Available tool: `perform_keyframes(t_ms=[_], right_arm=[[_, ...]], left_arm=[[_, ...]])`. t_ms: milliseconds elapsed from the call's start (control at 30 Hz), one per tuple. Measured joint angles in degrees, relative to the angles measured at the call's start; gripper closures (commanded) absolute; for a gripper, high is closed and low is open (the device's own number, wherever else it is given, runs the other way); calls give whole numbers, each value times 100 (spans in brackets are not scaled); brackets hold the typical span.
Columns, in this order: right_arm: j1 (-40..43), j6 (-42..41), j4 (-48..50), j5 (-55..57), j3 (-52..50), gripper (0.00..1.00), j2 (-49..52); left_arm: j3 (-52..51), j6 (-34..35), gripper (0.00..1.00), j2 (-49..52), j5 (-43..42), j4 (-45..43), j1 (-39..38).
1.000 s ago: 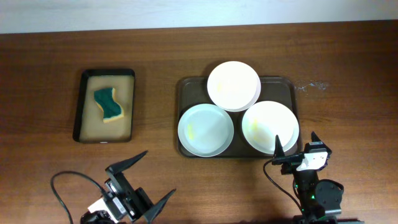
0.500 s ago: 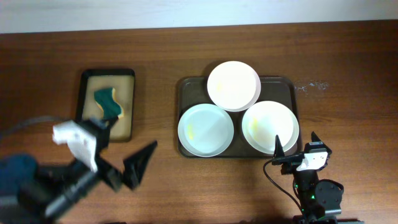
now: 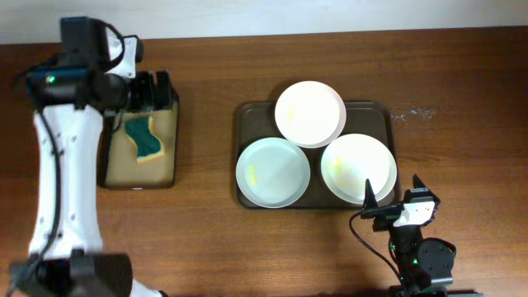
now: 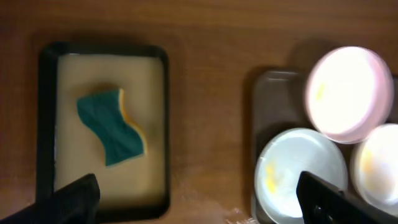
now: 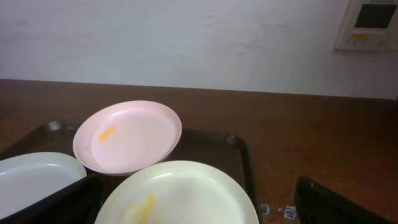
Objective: Clean dirty plates on tray and stack at the side
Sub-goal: 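Move the left gripper to the green sponge and grasp it, then dip and rub the held sponge in the water tray with left gripper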
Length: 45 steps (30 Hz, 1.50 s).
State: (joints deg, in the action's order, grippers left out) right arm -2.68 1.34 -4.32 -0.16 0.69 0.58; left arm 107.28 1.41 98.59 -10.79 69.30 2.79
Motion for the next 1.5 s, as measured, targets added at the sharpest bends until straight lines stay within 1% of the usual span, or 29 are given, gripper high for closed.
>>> perform_keyframes(t_ms=[100, 233, 333, 533, 600, 700, 733, 800, 867, 933, 1000, 1100, 1167, 1200, 1233, 1267, 1300, 1333, 1400, 1433, 1467, 1500], right_arm=[[0, -4, 0, 0, 0, 2, 0], [0, -4, 0, 0, 0, 2, 0], [0, -2, 0, -2, 0, 2, 0], [0, -2, 0, -2, 0, 2, 0], [0, -4, 0, -2, 0, 2, 0], [0, -2, 0, -2, 0, 2, 0], [0, 0, 0, -2, 0, 2, 0], [0, -4, 0, -2, 0, 2, 0], [0, -7, 0, -2, 0, 2, 0], [0, -7, 0, -2, 0, 2, 0], [0, -4, 0, -2, 0, 2, 0], [0, -4, 0, -2, 0, 2, 0], [0, -2, 0, -2, 0, 2, 0], [0, -2, 0, -2, 0, 1, 0], [0, -4, 0, -2, 0, 2, 0], [0, -4, 0, -2, 0, 2, 0], [0, -2, 0, -2, 0, 2, 0], [0, 0, 0, -2, 0, 2, 0], [0, -2, 0, -2, 0, 2, 0], [0, -4, 0, -2, 0, 2, 0], [0, -4, 0, -2, 0, 2, 0], [0, -2, 0, -2, 0, 2, 0]], left_arm=[[57, 68, 1, 417, 140, -125, 48], [125, 782, 1, 940, 505, -146, 365], [133, 1115, 1, 1453, 634, -120, 603], [133, 1300, 0, 2448, 697, -144, 610], [136, 1311, 2, 2673, 769, -153, 608], [133, 1320, 12, 2883, 957, -221, 608], [136, 1333, 14, 2938, 1021, -236, 608], [138, 1342, 12, 3036, 1082, -229, 608], [136, 1342, 5, 3176, 1113, -212, 608], [136, 1362, 5, 3311, 1130, -125, 608], [136, 1362, 14, 3416, 1150, -63, 608], [136, 1351, 31, 3578, 1152, 118, 590], [136, 1370, 34, 3602, 1147, 232, 584], [136, 1360, 41, 3600, 1152, 293, 573], [136, 1360, 60, 3600, 1152, 358, 568], [136, 1346, 76, 3602, 1152, 404, 570], [136, 1362, 98, 3602, 1150, 435, 570], [136, 1360, 100, 3602, 1156, 452, 570], [136, 1357, 100, 3600, 1176, 457, 570], [136, 1362, 98, 3600, 1178, 452, 570], [136, 1362, 67, 3600, 1187, 446, 570], [136, 1362, 19, 3600, 1187, 437, 570]])
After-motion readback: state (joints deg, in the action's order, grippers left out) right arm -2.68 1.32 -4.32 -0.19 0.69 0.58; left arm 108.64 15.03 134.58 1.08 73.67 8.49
